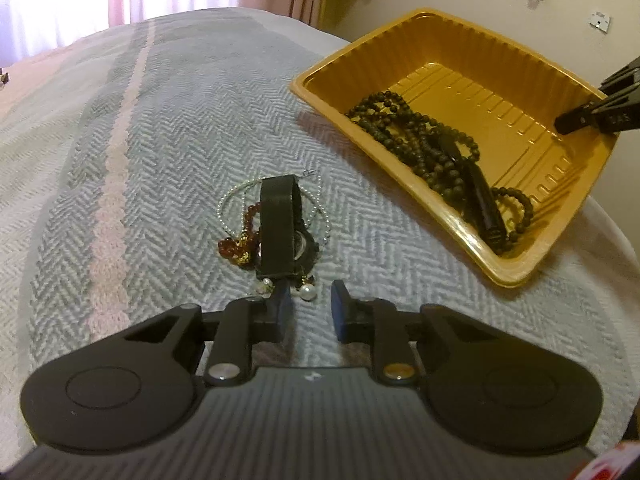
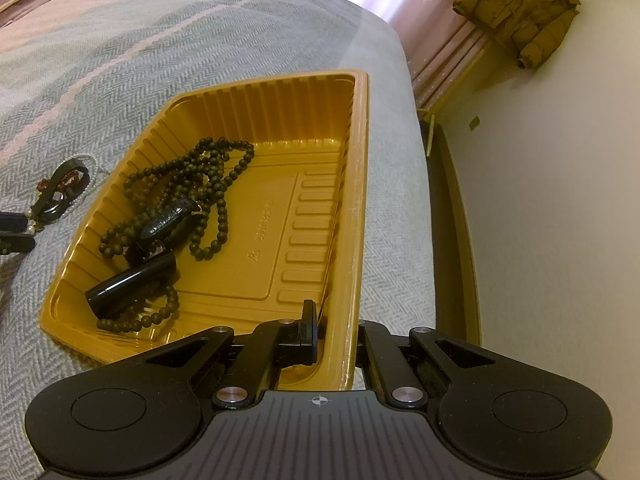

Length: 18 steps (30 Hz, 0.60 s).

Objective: Organize jewelry

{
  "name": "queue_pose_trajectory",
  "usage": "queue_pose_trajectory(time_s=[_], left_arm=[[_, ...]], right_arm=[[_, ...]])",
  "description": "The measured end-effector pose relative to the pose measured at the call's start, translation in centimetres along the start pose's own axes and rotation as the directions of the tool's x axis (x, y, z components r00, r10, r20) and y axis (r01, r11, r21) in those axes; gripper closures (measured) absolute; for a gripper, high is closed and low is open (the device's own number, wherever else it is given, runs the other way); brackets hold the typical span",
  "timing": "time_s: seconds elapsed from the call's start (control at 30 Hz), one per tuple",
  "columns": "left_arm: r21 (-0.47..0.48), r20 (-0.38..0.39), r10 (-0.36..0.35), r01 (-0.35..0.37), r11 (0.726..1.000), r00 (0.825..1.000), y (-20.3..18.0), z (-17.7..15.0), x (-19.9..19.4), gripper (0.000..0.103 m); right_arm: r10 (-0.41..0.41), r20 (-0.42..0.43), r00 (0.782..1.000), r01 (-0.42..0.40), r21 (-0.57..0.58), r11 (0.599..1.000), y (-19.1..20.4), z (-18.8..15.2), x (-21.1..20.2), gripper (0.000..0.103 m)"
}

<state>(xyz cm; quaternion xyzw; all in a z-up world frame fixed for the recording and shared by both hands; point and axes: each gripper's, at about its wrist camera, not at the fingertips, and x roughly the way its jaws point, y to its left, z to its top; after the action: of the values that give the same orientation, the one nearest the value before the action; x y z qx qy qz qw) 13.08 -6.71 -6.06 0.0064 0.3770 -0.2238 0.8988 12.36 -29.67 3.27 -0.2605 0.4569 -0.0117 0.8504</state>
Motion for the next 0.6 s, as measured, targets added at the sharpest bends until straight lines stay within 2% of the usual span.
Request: queue_pose_trajectory(time_s=[0.07, 0.13, 0.4, 0.6], left_arm=[[-0.005, 0.001, 0.003, -0.003, 1.0, 1.0, 0.1, 0.0, 0.3, 0.088], [-0.003, -0.001, 0.004, -0.004, 1.0, 1.0, 0.1, 0.1, 0.4, 0.096], [0.015, 0.013, -0.013, 0.013, 1.0, 1.0, -0.7, 0.4, -0.9, 0.096], [0.024, 0.081, -0.092, 0.09, 0.996, 0.992, -2.9, 2.5, -2.8, 0.096]], right_arm=[[0.0, 0.0, 1.0, 0.0, 0.0, 1.0, 0.0, 0.0, 0.0, 0.099], [0.0, 0.001, 1.0, 0.0, 0.001, 1.0, 0.0, 0.0, 0.0, 0.099], [0.0, 0.0, 1.0, 0.0, 0.0, 1.0, 0.0, 0.0, 0.0, 0.099], [-0.001, 0.001, 1.0, 0.001, -0.001, 1.0, 0.0, -0.1, 0.1, 0.099]])
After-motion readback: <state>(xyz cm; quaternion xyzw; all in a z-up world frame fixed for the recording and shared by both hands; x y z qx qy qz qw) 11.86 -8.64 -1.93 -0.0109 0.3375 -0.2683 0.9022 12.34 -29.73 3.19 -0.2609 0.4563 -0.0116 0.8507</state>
